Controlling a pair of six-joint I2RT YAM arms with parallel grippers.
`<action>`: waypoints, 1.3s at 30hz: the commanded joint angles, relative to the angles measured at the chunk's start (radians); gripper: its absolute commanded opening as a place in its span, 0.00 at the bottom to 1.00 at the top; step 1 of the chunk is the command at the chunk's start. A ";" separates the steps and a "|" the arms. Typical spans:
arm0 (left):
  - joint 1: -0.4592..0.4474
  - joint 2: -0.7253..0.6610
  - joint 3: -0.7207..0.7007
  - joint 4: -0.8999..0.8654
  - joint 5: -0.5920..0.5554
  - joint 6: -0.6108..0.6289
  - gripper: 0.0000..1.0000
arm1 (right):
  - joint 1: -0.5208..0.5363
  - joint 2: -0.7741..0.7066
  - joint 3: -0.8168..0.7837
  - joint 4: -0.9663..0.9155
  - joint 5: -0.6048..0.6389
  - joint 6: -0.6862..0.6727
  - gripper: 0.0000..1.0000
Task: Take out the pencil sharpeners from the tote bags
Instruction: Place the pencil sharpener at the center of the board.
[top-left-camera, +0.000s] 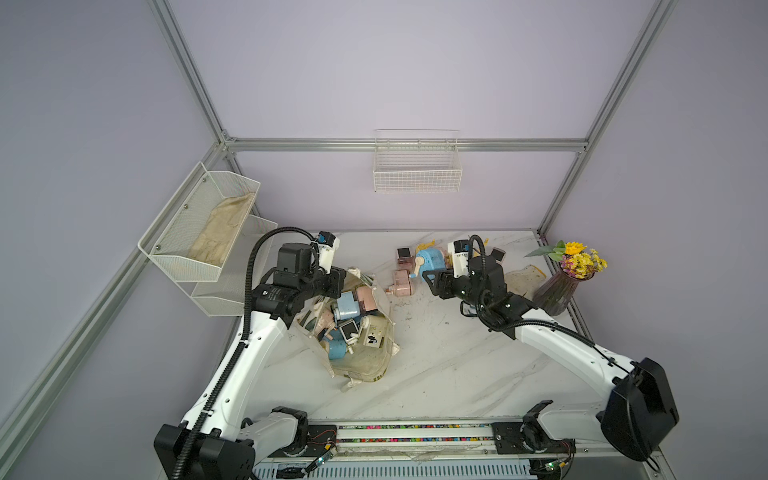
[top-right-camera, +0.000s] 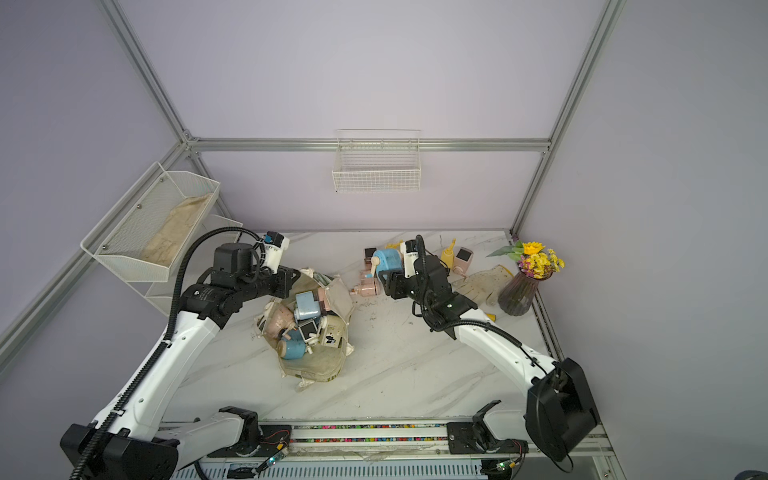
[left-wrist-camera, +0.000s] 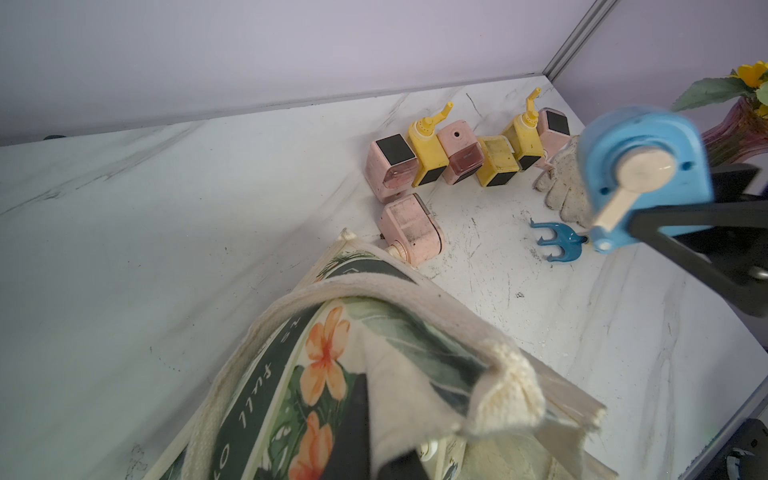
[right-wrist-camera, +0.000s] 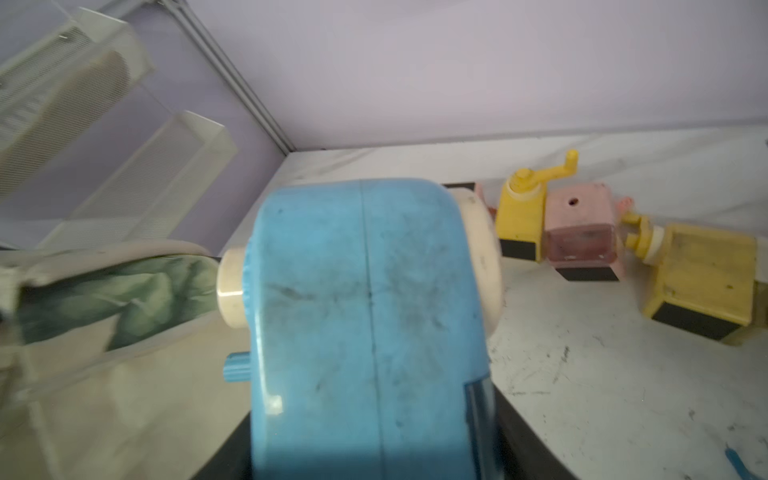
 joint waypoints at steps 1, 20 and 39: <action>0.002 -0.052 -0.016 0.101 0.015 -0.004 0.05 | -0.022 0.117 0.005 0.048 -0.069 0.055 0.26; 0.002 -0.055 -0.019 0.102 0.012 -0.002 0.05 | -0.137 0.531 0.147 0.218 -0.273 0.117 0.30; 0.002 -0.060 -0.021 0.100 0.012 -0.001 0.06 | -0.143 0.601 0.183 0.241 -0.305 0.114 0.93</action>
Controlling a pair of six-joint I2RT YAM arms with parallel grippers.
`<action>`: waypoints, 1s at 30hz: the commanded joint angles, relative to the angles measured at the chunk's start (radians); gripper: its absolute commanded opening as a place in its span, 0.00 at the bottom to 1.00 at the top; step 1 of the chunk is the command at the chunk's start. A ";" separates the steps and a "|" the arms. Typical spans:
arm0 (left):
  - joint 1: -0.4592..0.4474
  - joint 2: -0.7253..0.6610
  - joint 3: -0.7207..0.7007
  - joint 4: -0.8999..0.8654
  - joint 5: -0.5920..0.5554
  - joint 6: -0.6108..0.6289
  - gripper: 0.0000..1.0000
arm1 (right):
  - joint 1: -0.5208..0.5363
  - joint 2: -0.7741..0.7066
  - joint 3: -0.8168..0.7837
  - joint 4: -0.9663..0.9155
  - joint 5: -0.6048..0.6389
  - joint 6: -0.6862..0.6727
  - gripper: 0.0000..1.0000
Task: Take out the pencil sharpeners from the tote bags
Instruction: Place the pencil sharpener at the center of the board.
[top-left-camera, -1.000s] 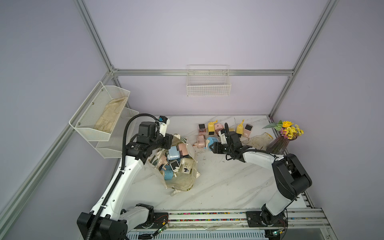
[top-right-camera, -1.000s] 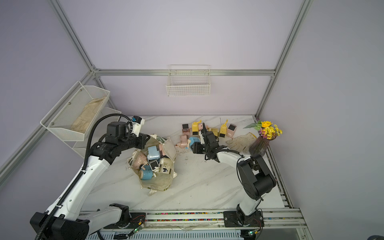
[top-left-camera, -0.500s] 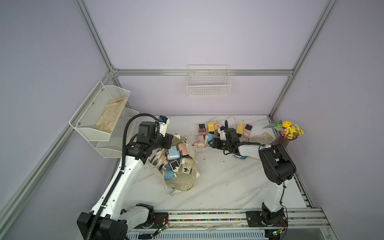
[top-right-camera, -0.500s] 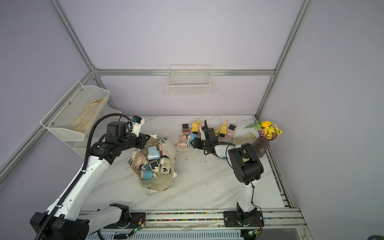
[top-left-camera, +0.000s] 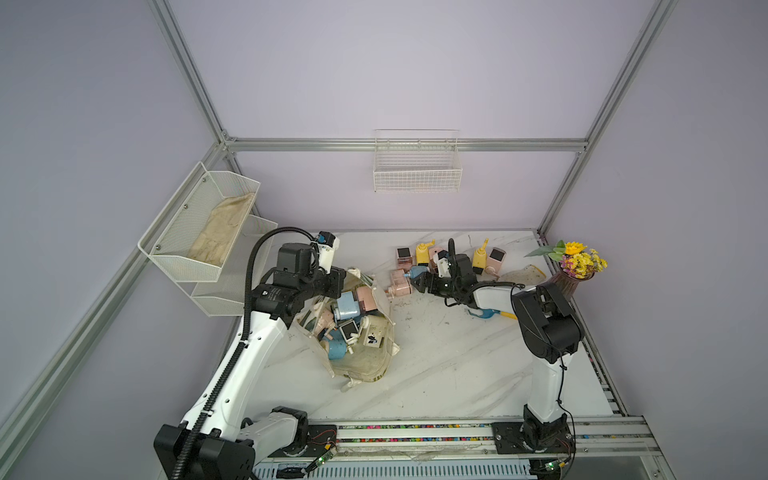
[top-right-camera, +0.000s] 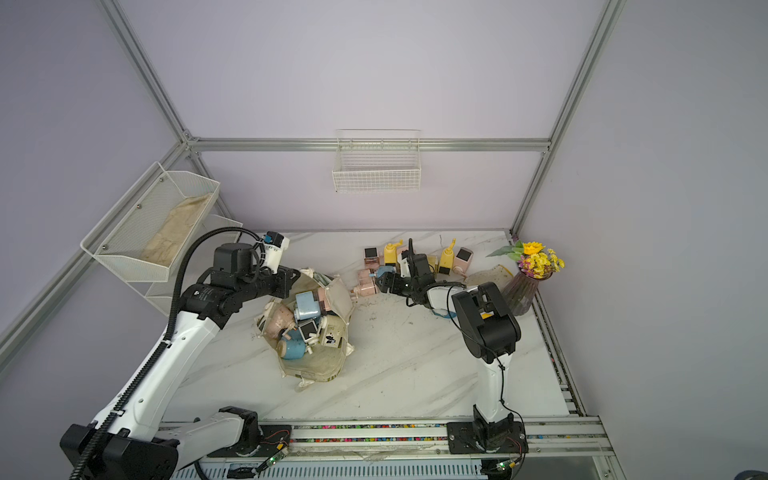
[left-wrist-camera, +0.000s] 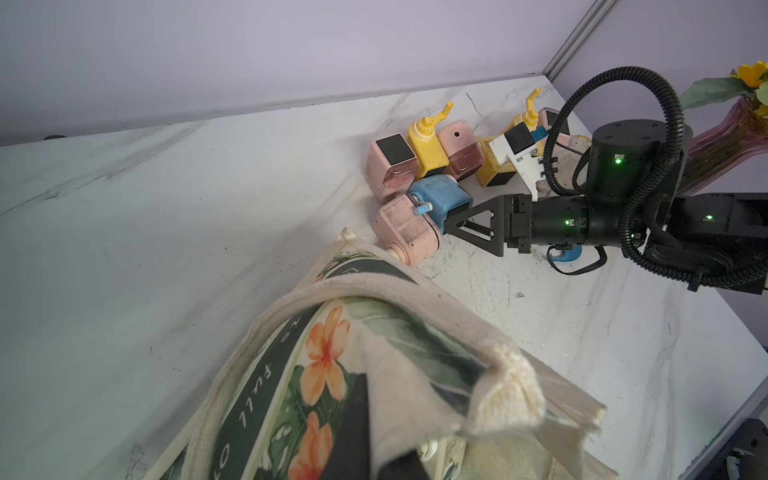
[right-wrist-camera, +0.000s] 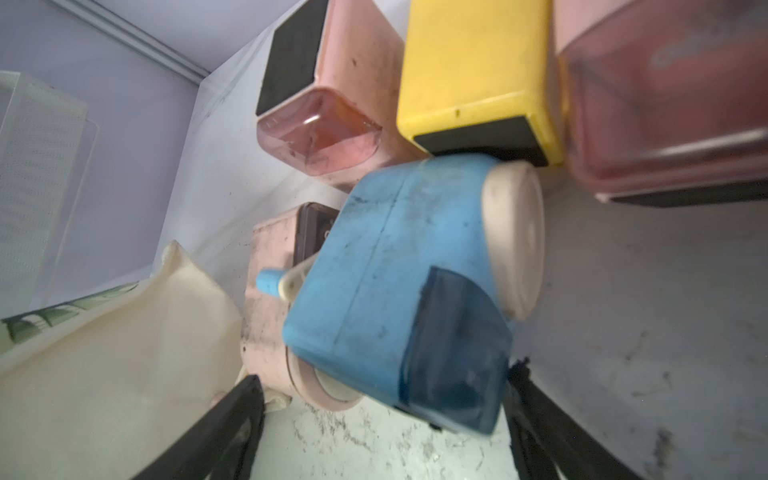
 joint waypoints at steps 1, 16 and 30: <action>0.002 -0.059 -0.021 0.101 0.012 -0.001 0.06 | 0.003 -0.012 0.008 0.023 0.000 -0.006 0.95; 0.003 -0.057 -0.021 0.101 0.015 -0.002 0.06 | 0.102 -0.537 -0.160 -0.068 0.179 -0.071 0.89; 0.006 -0.058 -0.018 0.101 0.015 -0.007 0.06 | 0.952 -0.537 0.124 -0.274 0.777 -0.110 0.72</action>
